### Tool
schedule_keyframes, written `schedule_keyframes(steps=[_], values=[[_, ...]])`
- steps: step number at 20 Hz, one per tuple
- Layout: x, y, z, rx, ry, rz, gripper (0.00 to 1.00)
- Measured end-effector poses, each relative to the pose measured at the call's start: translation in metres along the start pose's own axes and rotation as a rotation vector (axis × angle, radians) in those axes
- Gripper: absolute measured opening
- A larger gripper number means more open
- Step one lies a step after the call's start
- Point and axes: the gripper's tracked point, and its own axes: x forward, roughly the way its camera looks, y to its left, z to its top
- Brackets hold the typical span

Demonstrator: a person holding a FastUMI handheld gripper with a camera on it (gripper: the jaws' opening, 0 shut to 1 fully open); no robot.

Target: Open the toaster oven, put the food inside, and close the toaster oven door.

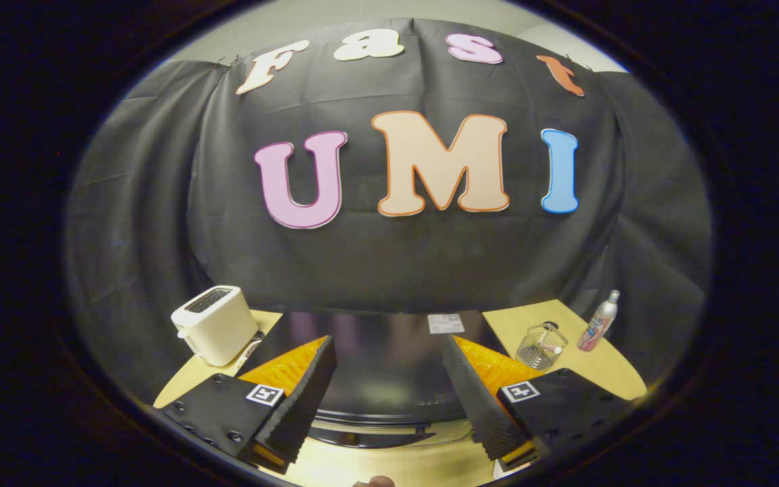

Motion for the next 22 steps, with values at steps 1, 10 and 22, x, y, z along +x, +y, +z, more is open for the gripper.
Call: schedule_keyframes(steps=[1, 10, 22], values=[[0.001, 0.006, -0.01, 0.011, 0.008, 0.013, 1.0], [0.004, 0.017, -0.069, 0.005, 0.106, 0.001, 1.0], [-0.041, 0.013, -0.089, 0.013, 0.112, 0.01, 1.0]])
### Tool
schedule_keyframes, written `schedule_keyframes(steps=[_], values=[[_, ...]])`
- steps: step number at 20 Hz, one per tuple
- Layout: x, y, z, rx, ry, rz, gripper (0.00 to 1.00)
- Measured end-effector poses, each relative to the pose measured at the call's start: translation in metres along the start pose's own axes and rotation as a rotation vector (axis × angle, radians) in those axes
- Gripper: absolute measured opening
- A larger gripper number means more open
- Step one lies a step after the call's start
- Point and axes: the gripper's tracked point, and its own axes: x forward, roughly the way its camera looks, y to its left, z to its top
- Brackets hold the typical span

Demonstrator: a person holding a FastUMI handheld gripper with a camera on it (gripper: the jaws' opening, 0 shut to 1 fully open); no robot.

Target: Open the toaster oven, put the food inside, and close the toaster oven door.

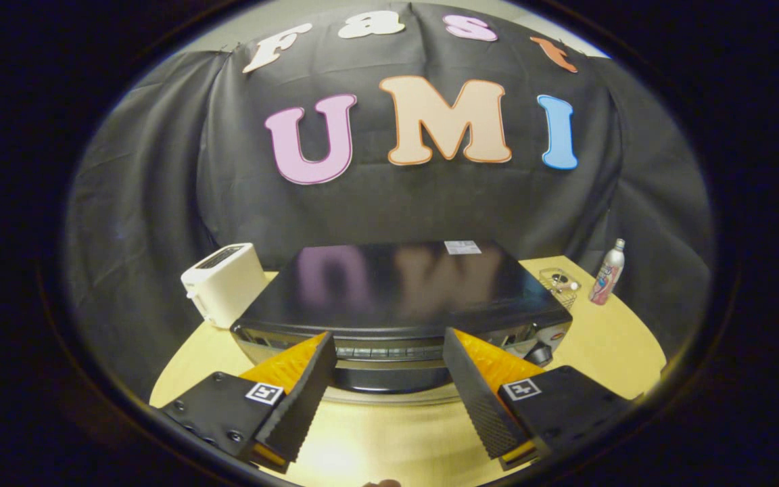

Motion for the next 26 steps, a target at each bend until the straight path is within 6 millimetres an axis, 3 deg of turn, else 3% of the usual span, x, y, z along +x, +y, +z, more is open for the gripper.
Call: schedule_keyframes(steps=[4, 11, 20, 26], values=[[-0.026, 0.001, -0.02, -0.051, 0.021, 0.009, 1.0], [-0.066, -0.001, -0.078, -0.106, 0.106, 0.018, 1.0], [-0.077, -0.004, -0.13, -0.119, 0.232, 0.023, 1.0], [-0.074, -0.001, -0.189, -0.107, 0.369, 0.031, 1.0]])
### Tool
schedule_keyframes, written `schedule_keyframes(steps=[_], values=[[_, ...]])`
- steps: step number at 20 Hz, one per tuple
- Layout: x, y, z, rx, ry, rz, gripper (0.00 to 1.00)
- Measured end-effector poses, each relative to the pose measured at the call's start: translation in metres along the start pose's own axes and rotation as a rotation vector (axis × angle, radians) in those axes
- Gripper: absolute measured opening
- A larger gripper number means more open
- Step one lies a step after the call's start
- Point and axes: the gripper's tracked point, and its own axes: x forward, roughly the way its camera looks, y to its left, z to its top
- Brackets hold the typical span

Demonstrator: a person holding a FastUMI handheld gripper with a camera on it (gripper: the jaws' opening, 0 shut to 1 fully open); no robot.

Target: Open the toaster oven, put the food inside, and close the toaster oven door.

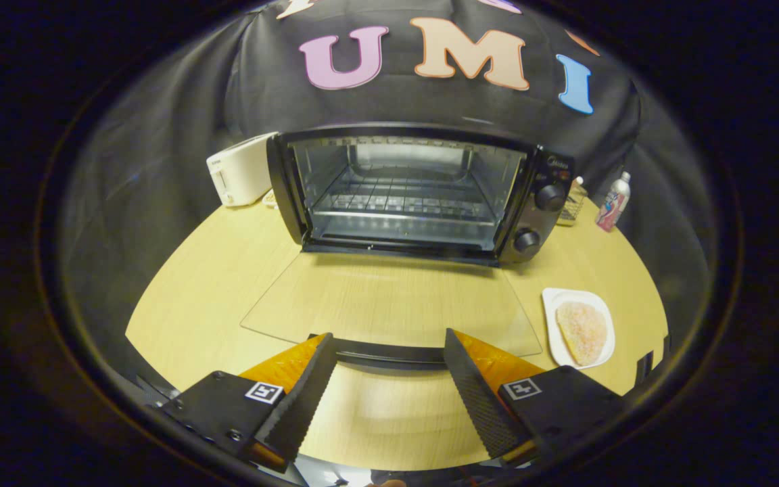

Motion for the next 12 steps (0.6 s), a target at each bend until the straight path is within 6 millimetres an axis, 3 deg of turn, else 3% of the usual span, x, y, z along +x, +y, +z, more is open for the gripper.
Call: schedule_keyframes(steps=[2, 6, 9, 12], values=[[0.006, 0.001, -0.013, -0.005, 0.04, -0.004, 1.0], [-0.001, 0.007, -0.004, 0.009, 0.026, 0.027, 1.0], [-0.016, -0.007, 0.025, 0.024, -0.051, 0.009, 1.0], [-0.029, -0.044, 0.052, 0.038, -0.106, -0.072, 1.0]])
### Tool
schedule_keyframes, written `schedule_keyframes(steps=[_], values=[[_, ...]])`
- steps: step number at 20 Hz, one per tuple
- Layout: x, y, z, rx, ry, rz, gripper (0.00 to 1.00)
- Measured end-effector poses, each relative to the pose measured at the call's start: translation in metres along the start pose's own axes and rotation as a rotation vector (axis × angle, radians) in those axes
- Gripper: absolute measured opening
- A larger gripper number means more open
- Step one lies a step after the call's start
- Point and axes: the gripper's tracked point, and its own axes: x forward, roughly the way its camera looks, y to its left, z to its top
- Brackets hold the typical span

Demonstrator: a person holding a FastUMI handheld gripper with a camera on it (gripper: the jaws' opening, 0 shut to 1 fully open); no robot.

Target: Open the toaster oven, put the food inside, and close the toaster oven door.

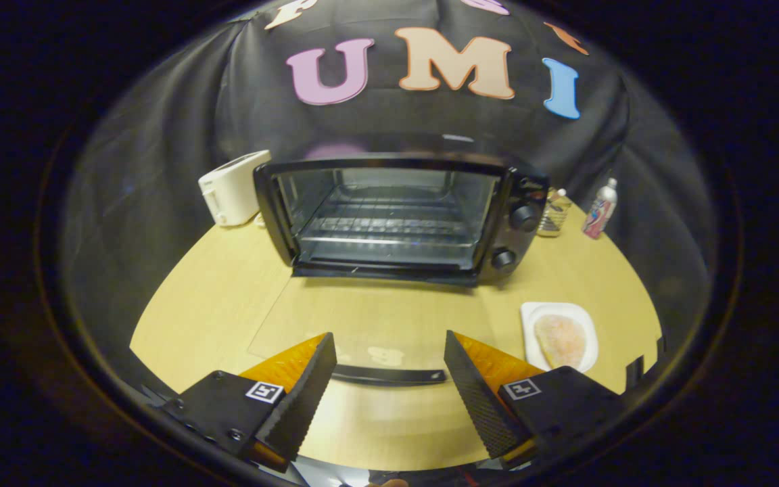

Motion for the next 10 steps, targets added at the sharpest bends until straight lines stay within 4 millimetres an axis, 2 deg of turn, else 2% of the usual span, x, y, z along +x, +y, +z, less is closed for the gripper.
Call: schedule_keyframes(steps=[2, 4, 8, 10], values=[[0.003, -0.04, 0.012, -0.006, -0.01, -0.099, 1.0], [0.007, -0.082, 0.012, -0.002, 0.01, -0.197, 1.0], [0.025, -0.143, -0.009, 0.042, 0.095, -0.324, 1.0], [0.032, -0.162, -0.024, 0.063, 0.148, -0.351, 1.0]])
